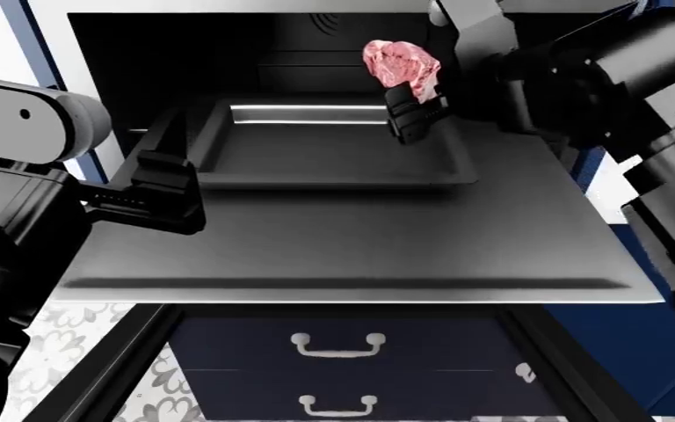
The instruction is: Place the steak on the top rack of the oven.
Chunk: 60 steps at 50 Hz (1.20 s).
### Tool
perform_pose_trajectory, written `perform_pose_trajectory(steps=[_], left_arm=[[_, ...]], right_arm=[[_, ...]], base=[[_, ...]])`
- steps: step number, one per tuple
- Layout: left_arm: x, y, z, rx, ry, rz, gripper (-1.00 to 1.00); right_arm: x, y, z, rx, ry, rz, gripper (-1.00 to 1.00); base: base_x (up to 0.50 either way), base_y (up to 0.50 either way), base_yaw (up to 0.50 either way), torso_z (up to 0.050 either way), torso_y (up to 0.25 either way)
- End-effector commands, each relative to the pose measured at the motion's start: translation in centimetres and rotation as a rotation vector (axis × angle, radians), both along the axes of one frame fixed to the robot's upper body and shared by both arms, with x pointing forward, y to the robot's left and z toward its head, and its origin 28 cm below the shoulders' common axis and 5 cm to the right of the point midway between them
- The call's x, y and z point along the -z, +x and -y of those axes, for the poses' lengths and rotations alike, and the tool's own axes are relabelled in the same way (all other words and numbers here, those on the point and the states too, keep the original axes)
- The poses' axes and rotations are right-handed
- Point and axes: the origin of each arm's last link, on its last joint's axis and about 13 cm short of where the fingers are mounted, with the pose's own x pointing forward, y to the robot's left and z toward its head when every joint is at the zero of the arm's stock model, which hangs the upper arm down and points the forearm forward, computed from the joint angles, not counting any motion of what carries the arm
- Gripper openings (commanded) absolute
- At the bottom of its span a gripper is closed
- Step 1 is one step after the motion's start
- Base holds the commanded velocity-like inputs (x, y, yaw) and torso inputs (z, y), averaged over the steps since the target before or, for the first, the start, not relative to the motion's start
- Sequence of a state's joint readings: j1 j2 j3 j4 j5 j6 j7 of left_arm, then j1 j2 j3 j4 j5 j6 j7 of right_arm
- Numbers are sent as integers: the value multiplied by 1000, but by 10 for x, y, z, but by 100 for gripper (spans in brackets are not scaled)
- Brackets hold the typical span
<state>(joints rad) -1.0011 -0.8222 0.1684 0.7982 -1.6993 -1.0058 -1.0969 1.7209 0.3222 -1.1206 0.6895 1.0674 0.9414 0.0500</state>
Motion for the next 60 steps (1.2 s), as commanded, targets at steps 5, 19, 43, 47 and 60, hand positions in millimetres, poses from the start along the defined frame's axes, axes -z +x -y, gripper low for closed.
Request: perform_pose_trajectory(steps=[5,19,43,47,60], left_arm=[[3,2,-1,-5,-2,-6,100],[6,5,-2,-9,1,-15,100],[5,3,-3,-13,1,-12,100],[6,3,-5,-16,0,-13,100],[7,5,-6,-17,-2,-11,100]], right_arm=[[13,24,-7,-27,-31,-23,-100],[23,37,-18,-61,-50,-43,-100],[31,37,-20,-91,-58,-77,-100],[29,36,-21,-94,-60,-78,-100],[14,33,-17,-40,-80,-19,100]], base=[[0,0,0,0,0],[0,0,0,0,1],[0,0,0,0,0],[0,0,0,0,0],[0,0,0,0,0]])
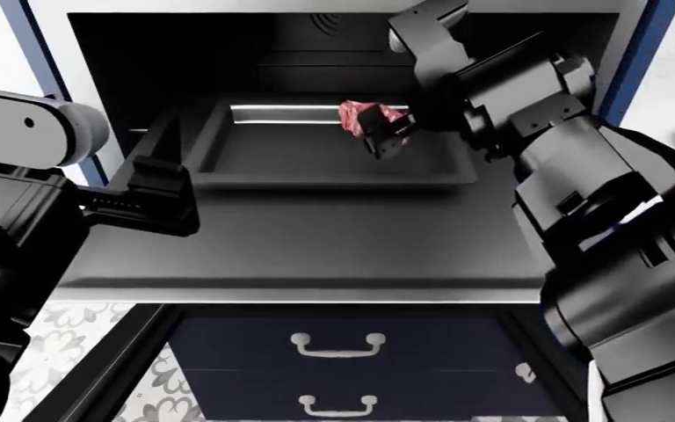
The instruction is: Place the steak on the top rack of the oven.
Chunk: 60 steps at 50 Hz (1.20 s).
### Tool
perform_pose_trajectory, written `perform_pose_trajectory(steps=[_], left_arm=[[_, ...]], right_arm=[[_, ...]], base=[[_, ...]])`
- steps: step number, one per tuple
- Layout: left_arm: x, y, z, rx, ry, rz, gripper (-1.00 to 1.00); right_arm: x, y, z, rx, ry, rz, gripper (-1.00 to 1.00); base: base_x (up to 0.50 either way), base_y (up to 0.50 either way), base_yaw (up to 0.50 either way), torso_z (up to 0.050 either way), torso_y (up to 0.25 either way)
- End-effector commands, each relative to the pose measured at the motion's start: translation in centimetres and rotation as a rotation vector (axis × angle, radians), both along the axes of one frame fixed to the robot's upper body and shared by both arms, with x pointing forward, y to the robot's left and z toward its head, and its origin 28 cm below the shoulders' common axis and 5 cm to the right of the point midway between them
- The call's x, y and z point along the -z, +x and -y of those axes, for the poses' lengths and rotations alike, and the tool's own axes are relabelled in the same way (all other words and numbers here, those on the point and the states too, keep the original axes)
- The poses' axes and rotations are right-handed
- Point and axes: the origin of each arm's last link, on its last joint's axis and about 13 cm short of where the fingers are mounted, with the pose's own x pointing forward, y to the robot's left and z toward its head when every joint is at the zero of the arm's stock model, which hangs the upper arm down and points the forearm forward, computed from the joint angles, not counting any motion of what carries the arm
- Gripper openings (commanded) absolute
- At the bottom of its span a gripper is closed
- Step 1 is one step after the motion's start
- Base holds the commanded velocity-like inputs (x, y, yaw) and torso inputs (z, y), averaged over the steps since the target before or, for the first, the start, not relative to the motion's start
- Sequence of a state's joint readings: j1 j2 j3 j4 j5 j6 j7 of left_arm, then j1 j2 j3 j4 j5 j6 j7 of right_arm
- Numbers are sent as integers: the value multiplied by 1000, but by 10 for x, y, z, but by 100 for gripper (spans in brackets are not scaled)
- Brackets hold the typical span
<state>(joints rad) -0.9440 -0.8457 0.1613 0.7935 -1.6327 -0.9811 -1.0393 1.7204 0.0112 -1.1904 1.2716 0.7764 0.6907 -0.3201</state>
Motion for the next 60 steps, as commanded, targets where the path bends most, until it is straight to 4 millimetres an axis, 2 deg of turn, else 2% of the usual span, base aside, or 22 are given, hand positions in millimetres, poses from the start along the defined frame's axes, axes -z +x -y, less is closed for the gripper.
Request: perform_pose_trajectory(steps=[1,11,14,21,23,26,33,54,60], left_arm=[[2,2,0,1,-2,-1,100],[-1,1,1,6,-2,7,100],[-2,0,1,6,-6,11,100],[-4,2,3,20,-1,22,100],[-4,2,4,24,10,22,100],[-6,1,4,29,14,24,100],[-12,-4,3,48,33,23,100],[-29,-37,1,97,64,60,100],[-32,-47,-2,106,63,76,100]], right_arm=[[-14,-2,5,60,-12,68,100],[-19,-25,12,64,-4,90,100],[-10,-39,14,39,1,68,100],[-12,-66,18,22,-18,50,100],[-15,-73,18,18,-64,20,100],[-28,-86,18,-9,-49,29,100],[-46,-116,23,-6,-79,39,100],[-60,-208,37,38,-101,62,100],[-69,-225,38,52,-97,96,100]], base=[[0,0,0,0,0],[0,0,0,0,0],[0,0,0,0,0],[0,0,0,0,0],[0,0,0,0,0],[0,0,0,0,0],[0,0,0,0,0],[0,0,0,0,0],[0,0,0,0,0]])
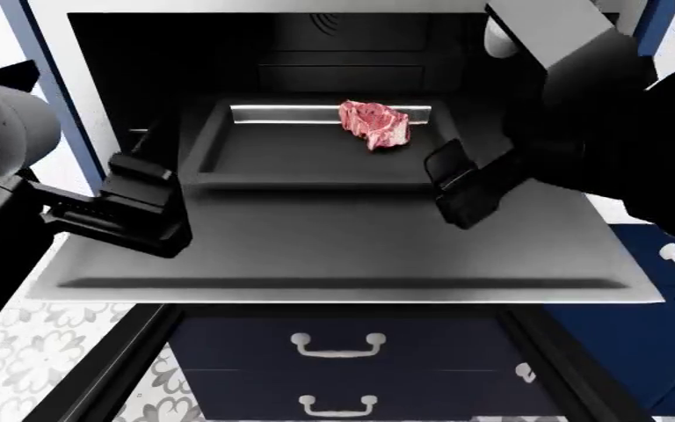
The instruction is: Place the steak on the top rack of the oven.
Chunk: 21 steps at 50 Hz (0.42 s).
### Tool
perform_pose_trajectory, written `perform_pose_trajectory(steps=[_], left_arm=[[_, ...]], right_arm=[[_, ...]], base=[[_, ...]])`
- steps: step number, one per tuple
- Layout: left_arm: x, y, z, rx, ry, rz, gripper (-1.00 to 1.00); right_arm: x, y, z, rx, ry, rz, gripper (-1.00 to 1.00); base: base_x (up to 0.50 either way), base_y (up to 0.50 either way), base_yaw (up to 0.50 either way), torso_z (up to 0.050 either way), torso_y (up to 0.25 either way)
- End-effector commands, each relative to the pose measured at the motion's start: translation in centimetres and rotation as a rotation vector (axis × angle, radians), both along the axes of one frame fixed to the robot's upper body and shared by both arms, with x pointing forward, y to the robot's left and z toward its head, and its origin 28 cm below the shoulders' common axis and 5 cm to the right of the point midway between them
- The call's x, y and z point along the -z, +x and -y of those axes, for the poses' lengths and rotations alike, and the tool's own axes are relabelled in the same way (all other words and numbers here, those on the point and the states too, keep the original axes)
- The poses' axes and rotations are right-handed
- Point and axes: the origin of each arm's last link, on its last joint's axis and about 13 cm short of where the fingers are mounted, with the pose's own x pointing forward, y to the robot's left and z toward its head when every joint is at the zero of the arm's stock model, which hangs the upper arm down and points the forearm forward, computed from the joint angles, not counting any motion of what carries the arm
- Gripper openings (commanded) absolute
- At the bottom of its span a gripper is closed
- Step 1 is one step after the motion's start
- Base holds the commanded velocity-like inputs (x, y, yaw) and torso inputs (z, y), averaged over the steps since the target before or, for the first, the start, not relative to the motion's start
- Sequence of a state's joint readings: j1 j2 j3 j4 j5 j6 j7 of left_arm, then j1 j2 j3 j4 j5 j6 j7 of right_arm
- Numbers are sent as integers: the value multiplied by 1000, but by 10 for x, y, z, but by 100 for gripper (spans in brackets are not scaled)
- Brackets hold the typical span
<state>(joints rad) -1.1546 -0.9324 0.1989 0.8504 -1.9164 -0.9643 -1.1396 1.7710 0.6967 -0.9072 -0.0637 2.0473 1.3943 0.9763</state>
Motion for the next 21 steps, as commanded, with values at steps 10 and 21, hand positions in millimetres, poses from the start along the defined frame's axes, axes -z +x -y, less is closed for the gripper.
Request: perform_pose_trajectory(steps=[10,21], left_arm=[[-11,-30,-8,23,-5,48,100],[-14,-39,-14,15,-22,68,100]], right_arm=[[-17,-73,9,52,-29,43,100],[-24,-93,8,52,-26,62,100]], base=[[0,0,0,0,0],[0,0,0,0,0]])
